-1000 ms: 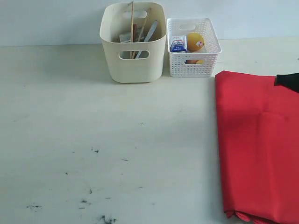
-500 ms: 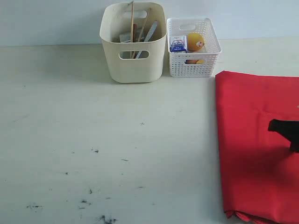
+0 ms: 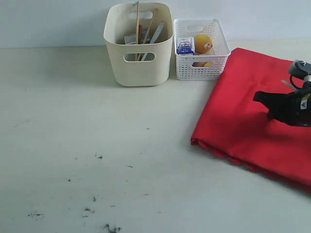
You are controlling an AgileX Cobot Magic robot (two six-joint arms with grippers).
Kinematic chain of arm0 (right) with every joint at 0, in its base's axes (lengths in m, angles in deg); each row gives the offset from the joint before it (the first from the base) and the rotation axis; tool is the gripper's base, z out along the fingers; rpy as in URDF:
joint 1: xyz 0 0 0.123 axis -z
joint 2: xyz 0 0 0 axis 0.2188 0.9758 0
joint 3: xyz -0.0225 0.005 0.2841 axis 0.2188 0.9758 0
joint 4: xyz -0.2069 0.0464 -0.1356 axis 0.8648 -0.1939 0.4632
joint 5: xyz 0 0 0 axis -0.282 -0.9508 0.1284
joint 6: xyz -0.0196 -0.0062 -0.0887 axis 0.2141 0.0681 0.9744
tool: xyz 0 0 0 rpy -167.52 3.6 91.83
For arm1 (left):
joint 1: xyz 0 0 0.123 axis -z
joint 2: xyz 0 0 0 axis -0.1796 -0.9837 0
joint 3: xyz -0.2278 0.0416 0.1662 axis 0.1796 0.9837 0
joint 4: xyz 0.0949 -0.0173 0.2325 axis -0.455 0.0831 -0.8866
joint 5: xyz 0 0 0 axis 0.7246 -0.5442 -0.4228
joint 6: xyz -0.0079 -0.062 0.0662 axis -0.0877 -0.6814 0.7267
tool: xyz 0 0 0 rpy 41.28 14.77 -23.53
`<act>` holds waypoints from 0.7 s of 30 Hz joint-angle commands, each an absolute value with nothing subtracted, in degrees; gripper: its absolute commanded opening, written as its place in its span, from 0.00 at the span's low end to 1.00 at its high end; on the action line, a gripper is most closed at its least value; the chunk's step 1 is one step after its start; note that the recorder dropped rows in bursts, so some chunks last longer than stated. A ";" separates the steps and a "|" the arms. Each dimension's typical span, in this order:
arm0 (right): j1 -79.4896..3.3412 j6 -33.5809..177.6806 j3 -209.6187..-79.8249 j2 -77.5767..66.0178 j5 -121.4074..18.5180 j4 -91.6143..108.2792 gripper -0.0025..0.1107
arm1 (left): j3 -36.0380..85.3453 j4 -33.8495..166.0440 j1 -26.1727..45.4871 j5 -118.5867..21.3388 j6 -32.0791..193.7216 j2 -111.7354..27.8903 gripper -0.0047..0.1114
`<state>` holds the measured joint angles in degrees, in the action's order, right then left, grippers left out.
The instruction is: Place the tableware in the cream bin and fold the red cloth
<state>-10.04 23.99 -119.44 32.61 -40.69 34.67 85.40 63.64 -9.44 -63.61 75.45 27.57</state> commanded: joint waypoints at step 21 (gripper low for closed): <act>7.16 28.40 -141.57 37.49 -65.94 37.90 0.02 | 85.35 63.97 -9.74 -63.52 75.08 27.89 0.06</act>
<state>6.59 27.32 -140.17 35.73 -67.54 37.56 85.40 63.64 -9.67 -63.61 75.45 27.57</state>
